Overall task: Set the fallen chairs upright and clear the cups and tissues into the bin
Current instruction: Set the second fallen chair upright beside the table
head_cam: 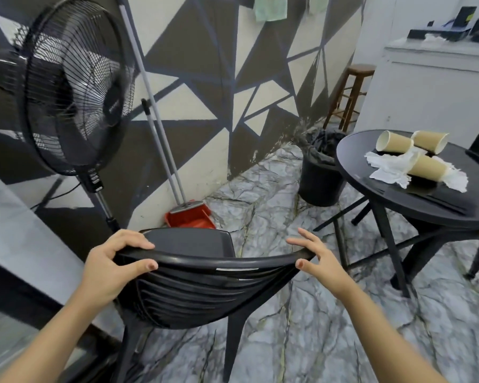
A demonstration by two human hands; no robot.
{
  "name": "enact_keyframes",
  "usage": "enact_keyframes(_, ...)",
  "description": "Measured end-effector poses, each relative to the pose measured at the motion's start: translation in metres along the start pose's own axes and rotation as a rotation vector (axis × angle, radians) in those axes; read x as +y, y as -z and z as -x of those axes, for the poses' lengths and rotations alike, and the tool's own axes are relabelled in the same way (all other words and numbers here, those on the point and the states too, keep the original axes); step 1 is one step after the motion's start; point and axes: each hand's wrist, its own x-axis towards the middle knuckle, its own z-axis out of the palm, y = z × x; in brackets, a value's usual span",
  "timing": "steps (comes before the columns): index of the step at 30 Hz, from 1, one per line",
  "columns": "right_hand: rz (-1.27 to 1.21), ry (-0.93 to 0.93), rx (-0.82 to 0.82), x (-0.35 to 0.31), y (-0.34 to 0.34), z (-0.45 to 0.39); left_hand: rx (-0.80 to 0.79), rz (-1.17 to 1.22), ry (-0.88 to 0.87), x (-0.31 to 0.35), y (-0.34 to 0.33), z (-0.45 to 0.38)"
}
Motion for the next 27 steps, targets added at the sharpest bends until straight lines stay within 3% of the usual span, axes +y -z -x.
enact_keyframes(5,-0.081,0.001,-0.017,0.009,0.002,-0.007,0.012,-0.003,0.037,0.000,0.002,0.002)
enact_keyframes(11,-0.341,-0.025,0.095,0.023,-0.010,-0.011,0.130,-0.069,0.067,0.000,0.000,0.007)
enact_keyframes(14,-0.386,-0.041,0.178,0.016,-0.013,-0.012,0.110,-0.039,0.070,0.000,0.004,0.007)
enact_keyframes(27,-0.393,-0.048,0.412,-0.004,0.019,0.024,0.094,0.121,-0.030,0.011,-0.021,-0.035)
